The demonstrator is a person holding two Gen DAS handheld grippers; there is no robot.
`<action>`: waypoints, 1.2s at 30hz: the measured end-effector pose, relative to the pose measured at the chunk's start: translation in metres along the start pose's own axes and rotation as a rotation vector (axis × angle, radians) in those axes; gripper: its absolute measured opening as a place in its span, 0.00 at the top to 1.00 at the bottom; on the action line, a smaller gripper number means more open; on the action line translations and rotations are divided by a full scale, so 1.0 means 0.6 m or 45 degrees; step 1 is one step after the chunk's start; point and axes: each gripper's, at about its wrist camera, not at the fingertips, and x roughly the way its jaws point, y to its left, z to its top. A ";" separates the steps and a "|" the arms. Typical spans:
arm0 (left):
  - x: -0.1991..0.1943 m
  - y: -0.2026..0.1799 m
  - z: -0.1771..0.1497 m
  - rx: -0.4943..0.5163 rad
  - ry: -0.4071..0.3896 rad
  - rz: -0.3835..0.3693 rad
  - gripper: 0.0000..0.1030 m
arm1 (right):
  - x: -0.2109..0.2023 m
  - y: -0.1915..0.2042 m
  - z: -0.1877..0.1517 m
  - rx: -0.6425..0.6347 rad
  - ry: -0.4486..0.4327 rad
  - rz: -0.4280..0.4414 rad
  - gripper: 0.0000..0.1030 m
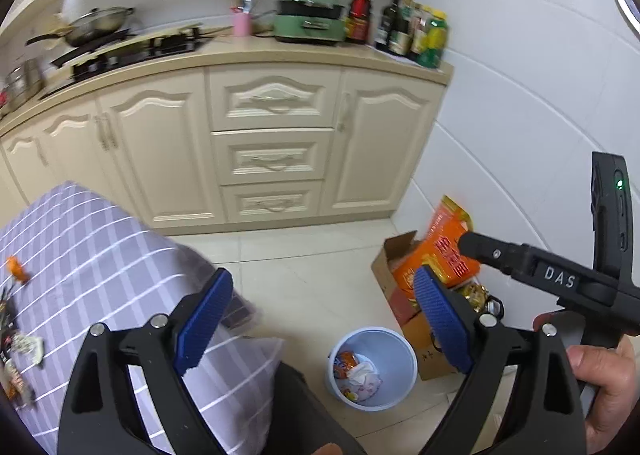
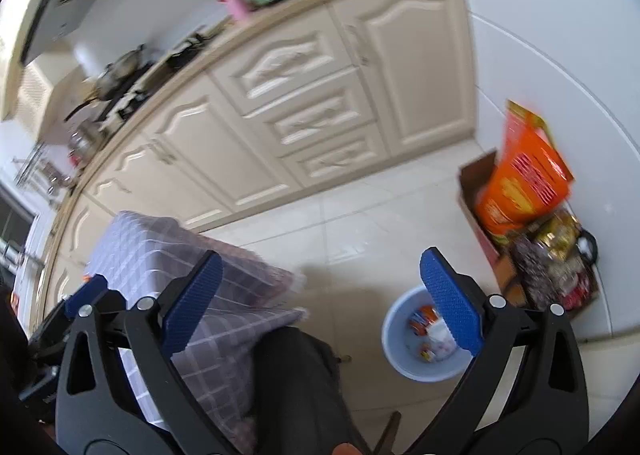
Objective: Collect trash
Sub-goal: 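Return both grippers from the bin to the table, then grasp the orange-printed plastic bag with the left gripper while the right grasps the green wrapper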
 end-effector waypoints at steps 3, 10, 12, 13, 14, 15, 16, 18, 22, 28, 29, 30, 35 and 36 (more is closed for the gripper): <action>-0.037 0.029 0.004 -0.036 -0.057 0.053 0.13 | 0.000 0.046 0.008 -0.053 -0.008 0.056 0.06; -0.139 0.109 0.002 -0.122 -0.183 0.208 0.12 | -0.013 0.175 0.015 -0.204 -0.038 0.214 0.06; -0.166 0.133 -0.001 -0.156 -0.215 0.258 0.11 | -0.016 0.207 0.015 -0.240 -0.041 0.251 0.06; -0.179 0.144 -0.003 -0.172 -0.229 0.278 0.11 | -0.018 0.231 0.014 -0.271 -0.041 0.278 0.06; -0.196 0.160 -0.006 -0.195 -0.248 0.302 0.11 | -0.019 0.245 0.013 -0.290 -0.042 0.293 0.06; -0.205 0.167 -0.010 -0.207 -0.258 0.316 0.11 | -0.019 0.262 0.011 -0.313 -0.041 0.311 0.06; -0.219 0.181 -0.014 -0.229 -0.273 0.344 0.11 | -0.018 0.287 0.007 -0.346 -0.035 0.335 0.06; -0.245 0.208 -0.023 -0.269 -0.297 0.396 0.11 | -0.016 0.325 -0.002 -0.394 -0.023 0.375 0.06; -0.294 0.262 -0.051 -0.353 -0.332 0.515 0.11 | -0.009 0.400 -0.025 -0.489 0.003 0.444 0.06; -0.362 0.338 -0.105 -0.477 -0.366 0.695 0.11 | -0.001 0.503 -0.061 -0.637 0.036 0.541 0.06; -0.370 0.351 -0.114 -0.503 -0.366 0.719 0.11 | 0.000 0.517 -0.065 -0.658 0.039 0.555 0.06; -0.374 0.363 -0.121 -0.529 -0.365 0.738 0.11 | 0.003 0.532 -0.070 -0.677 0.041 0.565 0.06; -0.385 0.419 -0.164 -0.633 -0.331 0.816 0.11 | 0.029 0.589 -0.102 -0.778 0.091 0.597 0.06; -0.381 0.429 -0.169 -0.646 -0.317 0.828 0.11 | 0.036 0.597 -0.109 -0.796 0.107 0.597 0.06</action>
